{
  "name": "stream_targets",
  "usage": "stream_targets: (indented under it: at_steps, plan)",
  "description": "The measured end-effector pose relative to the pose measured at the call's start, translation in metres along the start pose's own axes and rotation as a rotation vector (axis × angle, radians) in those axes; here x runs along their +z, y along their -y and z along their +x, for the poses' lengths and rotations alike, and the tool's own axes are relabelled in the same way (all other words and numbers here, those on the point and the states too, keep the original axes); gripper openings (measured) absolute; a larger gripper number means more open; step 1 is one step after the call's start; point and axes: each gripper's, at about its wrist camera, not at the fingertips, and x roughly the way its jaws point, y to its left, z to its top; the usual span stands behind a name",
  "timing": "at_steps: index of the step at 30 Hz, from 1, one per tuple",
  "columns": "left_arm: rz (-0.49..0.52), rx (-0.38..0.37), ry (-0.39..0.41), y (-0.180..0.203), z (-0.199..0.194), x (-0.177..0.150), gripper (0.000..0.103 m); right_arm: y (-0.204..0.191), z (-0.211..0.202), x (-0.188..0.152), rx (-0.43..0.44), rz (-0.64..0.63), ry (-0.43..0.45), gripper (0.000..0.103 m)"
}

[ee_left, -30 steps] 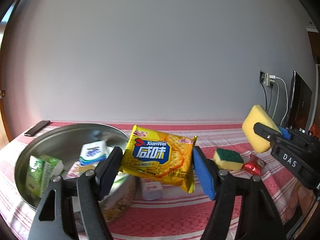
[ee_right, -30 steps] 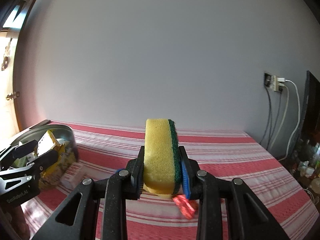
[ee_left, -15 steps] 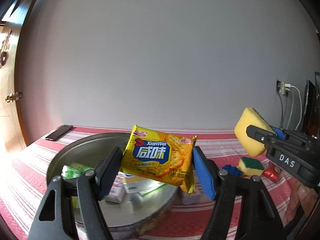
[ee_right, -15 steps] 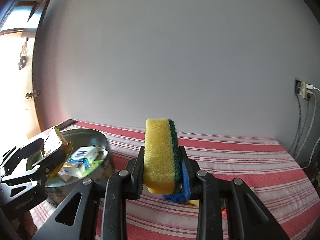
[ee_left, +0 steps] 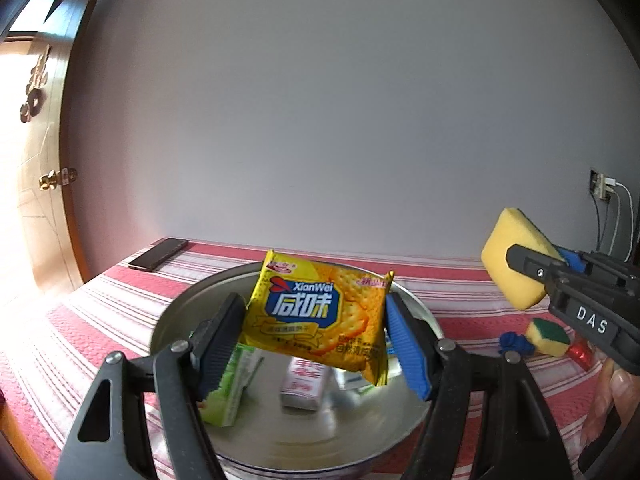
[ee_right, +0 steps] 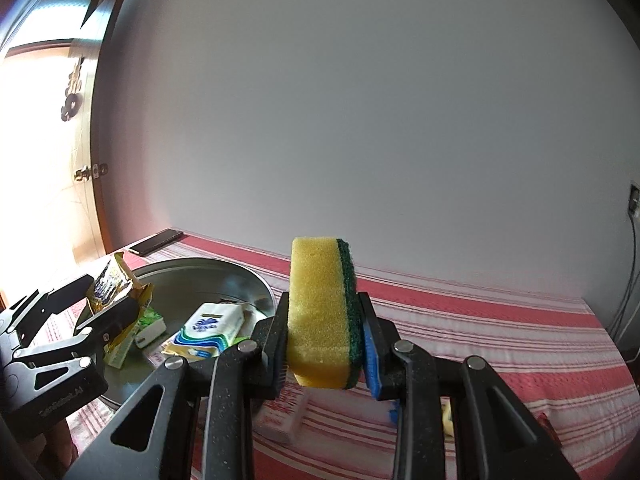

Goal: Organize objects
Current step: 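Carry the cracker packet with left gripper while right carries the sponge over the tin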

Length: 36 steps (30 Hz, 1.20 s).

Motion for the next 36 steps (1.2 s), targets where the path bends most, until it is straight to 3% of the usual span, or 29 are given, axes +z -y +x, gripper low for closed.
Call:
stream_targets:
  at_steps: [15,36]
  plan:
    - [-0.032,0.097,-0.077,-0.050,0.027,-0.002,0.071,-0.041,0.027,0.010,0.064,-0.052,-0.031,0.032]
    - [-0.016,0.124,-0.125,-0.060,0.035,-0.011,0.071,-0.107,0.074,0.005,0.149,-0.128,-0.108,0.033]
